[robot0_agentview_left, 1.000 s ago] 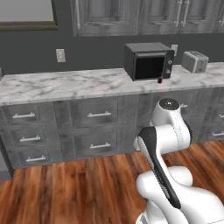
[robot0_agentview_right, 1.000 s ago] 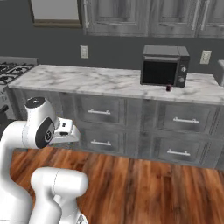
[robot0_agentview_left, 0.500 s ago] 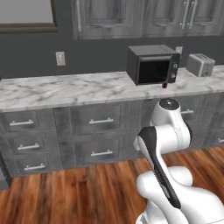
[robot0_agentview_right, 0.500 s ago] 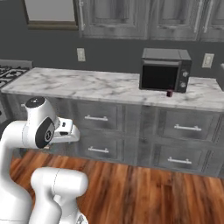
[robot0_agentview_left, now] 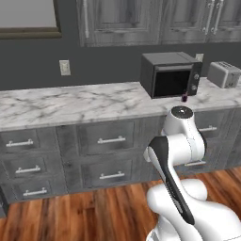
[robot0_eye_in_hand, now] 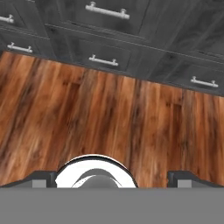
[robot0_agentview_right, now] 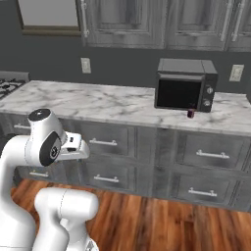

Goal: There is a wine glass and glass cup on the dining counter. Place the wine bottle next to the wine glass and the juice bottle next to the glass cup.

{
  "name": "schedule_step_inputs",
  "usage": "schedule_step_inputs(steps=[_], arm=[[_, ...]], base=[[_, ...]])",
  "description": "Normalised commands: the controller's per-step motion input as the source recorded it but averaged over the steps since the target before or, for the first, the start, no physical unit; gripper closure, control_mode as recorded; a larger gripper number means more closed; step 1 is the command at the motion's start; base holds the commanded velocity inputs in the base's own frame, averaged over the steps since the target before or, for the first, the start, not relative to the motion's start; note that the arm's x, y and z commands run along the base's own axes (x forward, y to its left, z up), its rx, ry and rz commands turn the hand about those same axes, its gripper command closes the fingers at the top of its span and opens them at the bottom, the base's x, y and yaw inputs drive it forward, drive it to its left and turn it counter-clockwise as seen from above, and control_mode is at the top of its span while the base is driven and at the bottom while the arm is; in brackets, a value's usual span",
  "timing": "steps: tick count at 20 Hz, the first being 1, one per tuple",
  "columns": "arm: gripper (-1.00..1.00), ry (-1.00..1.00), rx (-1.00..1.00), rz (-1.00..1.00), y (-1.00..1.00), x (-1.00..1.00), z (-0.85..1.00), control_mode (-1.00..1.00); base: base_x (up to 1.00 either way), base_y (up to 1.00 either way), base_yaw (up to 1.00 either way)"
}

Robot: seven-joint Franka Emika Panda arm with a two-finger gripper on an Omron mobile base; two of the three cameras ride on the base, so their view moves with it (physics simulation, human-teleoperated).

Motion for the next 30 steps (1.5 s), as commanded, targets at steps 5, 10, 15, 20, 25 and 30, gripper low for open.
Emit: schedule_step_inputs(steps=[5, 10, 15, 20, 25, 30], arm=[[-1.00, 0.00, 0.00, 0.00, 0.00, 0.00, 0.00, 1.00], [-1.00, 0.00, 0.00, 0.00, 0.00, 0.00, 0.00, 1.00], [-1.00, 0.00, 0.00, 0.00, 0.00, 0.00, 0.00, 1.00], [-1.00, 0.00, 0.00, 0.00, 0.00, 0.00, 0.00, 1.00], [-1.00, 0.00, 0.00, 0.00, 0.00, 0.00, 0.00, 1.00], [-1.00, 0.00, 0.00, 0.00, 0.00, 0.00, 0.00, 1.00]], base=[[0.50, 0.00, 0.00], [0.48, 0.00, 0.00], [0.44, 0.00, -0.41], [0.27, 0.00, -0.72], [0.41, 0.01, -0.58], [0.69, 0.05, -0.25]])
